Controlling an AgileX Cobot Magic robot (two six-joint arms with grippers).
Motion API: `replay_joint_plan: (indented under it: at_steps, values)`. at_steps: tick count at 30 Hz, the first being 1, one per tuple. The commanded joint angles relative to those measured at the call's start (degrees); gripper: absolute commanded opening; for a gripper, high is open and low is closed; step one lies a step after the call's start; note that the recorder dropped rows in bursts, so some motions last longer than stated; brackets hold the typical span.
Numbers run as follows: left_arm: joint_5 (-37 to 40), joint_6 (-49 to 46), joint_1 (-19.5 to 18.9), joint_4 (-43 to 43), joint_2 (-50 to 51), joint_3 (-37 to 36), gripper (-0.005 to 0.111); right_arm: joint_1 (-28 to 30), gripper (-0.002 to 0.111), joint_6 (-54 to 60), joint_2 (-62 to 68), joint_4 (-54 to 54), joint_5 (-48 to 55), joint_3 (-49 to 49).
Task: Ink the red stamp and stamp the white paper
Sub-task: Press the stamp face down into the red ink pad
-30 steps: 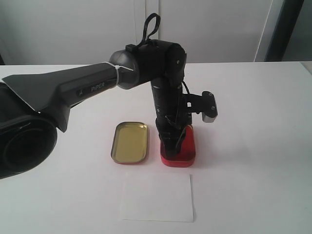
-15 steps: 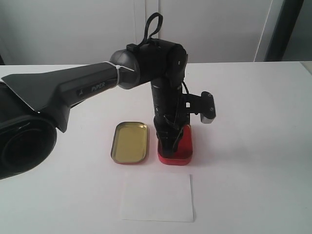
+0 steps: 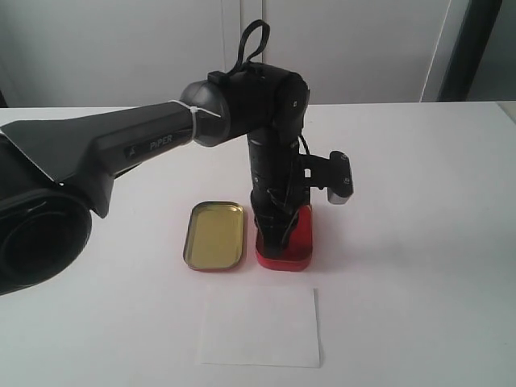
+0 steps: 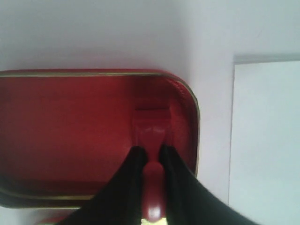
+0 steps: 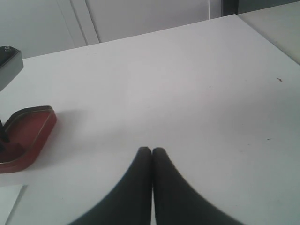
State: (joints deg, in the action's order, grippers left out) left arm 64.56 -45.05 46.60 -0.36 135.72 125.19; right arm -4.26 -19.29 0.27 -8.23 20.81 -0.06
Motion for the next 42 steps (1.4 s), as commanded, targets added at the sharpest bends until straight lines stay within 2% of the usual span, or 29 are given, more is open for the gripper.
replay_joint_plan:
  at_steps: [1,42]
  values:
    - [5.0,0.1,0.1,-0.4,-1.8,-0.5,0.0,-0.2,0.0,0.5,-0.3,-0.4,-0.7,0.1]
    - [4.1,0.1,0.8,-0.2,-4.2,-0.5,0.0,-0.2,0.0,0.5,-0.3,-0.4,-0.7,0.1]
